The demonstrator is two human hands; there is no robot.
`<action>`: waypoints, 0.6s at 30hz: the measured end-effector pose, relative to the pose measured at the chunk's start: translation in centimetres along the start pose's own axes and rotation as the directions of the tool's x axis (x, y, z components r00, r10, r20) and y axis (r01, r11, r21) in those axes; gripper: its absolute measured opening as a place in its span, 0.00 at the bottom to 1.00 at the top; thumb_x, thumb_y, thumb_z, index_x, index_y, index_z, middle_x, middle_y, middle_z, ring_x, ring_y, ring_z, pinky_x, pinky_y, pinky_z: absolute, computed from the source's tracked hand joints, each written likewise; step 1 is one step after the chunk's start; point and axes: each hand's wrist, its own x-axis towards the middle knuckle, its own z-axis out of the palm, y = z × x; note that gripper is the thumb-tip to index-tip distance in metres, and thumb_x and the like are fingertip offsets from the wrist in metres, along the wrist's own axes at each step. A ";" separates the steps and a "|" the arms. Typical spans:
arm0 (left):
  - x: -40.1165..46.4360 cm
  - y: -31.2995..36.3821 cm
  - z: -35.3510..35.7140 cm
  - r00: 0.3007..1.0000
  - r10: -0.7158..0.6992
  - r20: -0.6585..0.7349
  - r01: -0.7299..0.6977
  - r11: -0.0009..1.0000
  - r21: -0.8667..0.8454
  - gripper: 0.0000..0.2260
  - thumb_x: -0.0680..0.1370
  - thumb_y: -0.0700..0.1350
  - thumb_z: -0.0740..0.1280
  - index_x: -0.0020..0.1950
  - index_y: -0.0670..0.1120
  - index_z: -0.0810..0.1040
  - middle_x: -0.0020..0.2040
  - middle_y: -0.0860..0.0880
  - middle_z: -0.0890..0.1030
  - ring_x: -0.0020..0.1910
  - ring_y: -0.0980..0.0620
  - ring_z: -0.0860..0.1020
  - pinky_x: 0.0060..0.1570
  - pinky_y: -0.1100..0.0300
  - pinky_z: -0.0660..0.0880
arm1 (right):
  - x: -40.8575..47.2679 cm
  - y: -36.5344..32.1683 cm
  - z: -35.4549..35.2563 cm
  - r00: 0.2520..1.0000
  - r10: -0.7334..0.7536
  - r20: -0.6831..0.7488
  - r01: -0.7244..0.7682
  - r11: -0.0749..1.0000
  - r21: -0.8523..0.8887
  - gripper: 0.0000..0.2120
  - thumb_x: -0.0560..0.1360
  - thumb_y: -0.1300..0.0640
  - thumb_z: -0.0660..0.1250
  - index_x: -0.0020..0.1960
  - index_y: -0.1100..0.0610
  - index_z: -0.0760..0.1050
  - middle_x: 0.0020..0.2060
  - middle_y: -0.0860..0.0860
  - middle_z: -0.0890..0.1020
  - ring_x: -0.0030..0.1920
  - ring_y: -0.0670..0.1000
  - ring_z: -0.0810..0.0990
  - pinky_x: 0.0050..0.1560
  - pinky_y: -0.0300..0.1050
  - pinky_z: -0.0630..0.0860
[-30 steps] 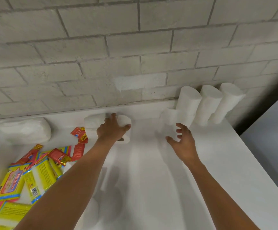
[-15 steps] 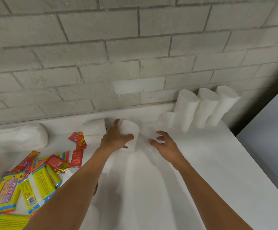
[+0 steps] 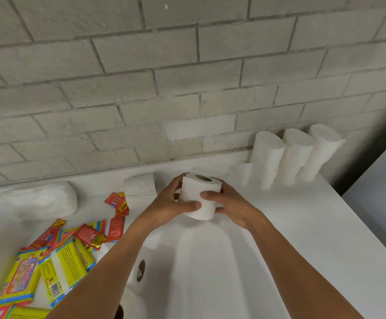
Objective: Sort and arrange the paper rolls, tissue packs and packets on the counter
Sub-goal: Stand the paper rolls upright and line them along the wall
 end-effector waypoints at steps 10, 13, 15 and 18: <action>-0.7 -1.4 -4.0 0.973 0.059 -0.221 -0.015 0.981 0.196 0.29 0.73 0.52 0.75 0.70 0.64 0.68 0.61 0.60 0.78 0.58 0.58 0.78 0.55 0.60 0.77 | 3.8 1.3 -0.9 0.874 -0.132 -0.468 0.036 0.977 -0.209 0.33 0.66 0.52 0.77 0.66 0.39 0.66 0.59 0.42 0.78 0.59 0.48 0.78 0.59 0.49 0.78; -1.1 -2.1 -5.5 0.957 0.081 -0.278 -0.013 0.971 0.240 0.25 0.74 0.51 0.75 0.69 0.63 0.70 0.58 0.59 0.80 0.56 0.56 0.79 0.56 0.57 0.77 | 4.8 2.5 -2.1 0.813 -0.214 -0.542 0.013 0.936 -0.350 0.42 0.66 0.50 0.77 0.75 0.42 0.60 0.67 0.44 0.74 0.64 0.49 0.74 0.65 0.50 0.73; -1.4 -2.4 -6.2 0.945 0.084 -0.317 0.004 0.963 0.268 0.24 0.75 0.49 0.74 0.68 0.61 0.71 0.57 0.59 0.80 0.55 0.57 0.79 0.56 0.59 0.76 | 5.4 3.0 -2.6 0.767 -0.290 -0.572 0.038 0.911 -0.411 0.41 0.66 0.50 0.77 0.74 0.44 0.61 0.67 0.45 0.73 0.65 0.49 0.73 0.64 0.49 0.72; -1.7 -2.7 -6.9 0.915 0.126 -0.382 0.015 0.938 0.347 0.23 0.76 0.48 0.73 0.68 0.58 0.72 0.55 0.59 0.80 0.56 0.57 0.77 0.54 0.62 0.74 | 6.1 3.8 -2.9 0.701 -0.372 -0.608 0.065 0.883 -0.464 0.37 0.66 0.50 0.77 0.71 0.47 0.65 0.64 0.46 0.74 0.64 0.49 0.74 0.60 0.46 0.72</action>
